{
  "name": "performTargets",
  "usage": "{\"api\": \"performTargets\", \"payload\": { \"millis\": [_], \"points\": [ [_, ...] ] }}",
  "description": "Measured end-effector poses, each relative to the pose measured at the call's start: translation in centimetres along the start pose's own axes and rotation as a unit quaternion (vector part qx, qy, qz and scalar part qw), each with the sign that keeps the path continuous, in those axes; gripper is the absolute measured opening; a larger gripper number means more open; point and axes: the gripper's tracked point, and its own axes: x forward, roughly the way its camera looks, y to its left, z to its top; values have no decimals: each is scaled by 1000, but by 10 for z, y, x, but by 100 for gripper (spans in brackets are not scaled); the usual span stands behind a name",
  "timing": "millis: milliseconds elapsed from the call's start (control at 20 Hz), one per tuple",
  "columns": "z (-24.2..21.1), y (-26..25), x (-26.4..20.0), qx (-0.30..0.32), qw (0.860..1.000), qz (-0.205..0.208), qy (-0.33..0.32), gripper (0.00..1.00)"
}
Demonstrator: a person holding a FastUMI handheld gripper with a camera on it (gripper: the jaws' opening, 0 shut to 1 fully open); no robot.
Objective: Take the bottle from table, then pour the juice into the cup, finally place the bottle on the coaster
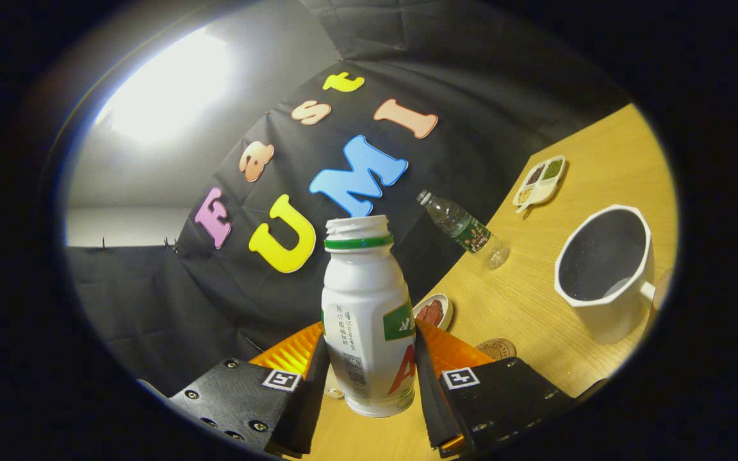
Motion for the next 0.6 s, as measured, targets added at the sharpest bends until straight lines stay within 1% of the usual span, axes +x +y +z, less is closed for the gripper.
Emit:
{"api": "performTargets", "payload": {
  "millis": [200, 350, 600],
  "points": [
    [7, -8, -9, 78, 997, 0, -19, 65],
    [11, -12, -16, 119, 993, -1, -27, 65],
    [17, -24, -26, 193, 980, 2, -41, 65]
  ]
}}
